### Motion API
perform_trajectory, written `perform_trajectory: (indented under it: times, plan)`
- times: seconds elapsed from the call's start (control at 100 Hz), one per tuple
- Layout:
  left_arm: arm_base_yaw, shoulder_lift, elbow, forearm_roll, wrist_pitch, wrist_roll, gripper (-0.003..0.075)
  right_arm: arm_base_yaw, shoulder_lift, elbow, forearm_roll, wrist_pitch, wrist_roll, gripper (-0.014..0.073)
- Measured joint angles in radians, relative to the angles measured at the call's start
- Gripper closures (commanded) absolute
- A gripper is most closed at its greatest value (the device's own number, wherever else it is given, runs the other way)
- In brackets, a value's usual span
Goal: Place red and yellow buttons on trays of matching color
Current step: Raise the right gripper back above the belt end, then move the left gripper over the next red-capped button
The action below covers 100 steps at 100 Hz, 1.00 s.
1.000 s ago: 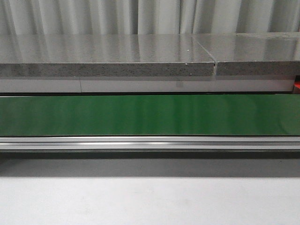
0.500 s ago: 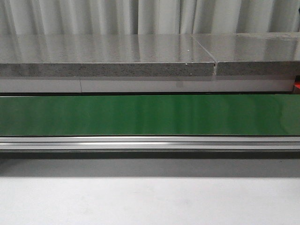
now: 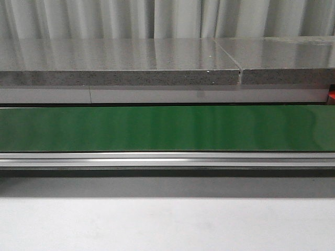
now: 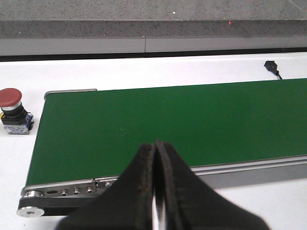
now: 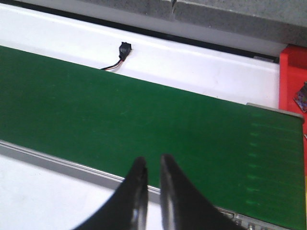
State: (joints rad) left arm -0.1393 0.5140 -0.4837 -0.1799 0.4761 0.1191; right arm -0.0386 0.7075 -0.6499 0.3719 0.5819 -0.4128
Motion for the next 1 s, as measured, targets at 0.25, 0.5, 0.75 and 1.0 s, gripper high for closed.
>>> perform_trajectory:
  times: [0.25,0.5,0.75,1.0]
  plan:
    - [0.000,0.000,0.000,0.000,0.000,0.000,0.0739,0.000,-0.037,0.000,-0.001,0.002,0.000,0.0662]
    - [0.000,0.000,0.000,0.000,0.000,0.000,0.0718,0.000,-0.037,0.000,-0.002,0.004,0.000,0.0662]
    - [0.000,0.000,0.000,0.000,0.065,0.000,0.0164,0.000,-0.037,0.000,-0.002,0.004,0.000,0.0662]
    - [0.000,0.000,0.000,0.000,0.085,-0.008,0.0083,0.000,-0.037,0.000,-0.002,0.004,0.000,0.0662]
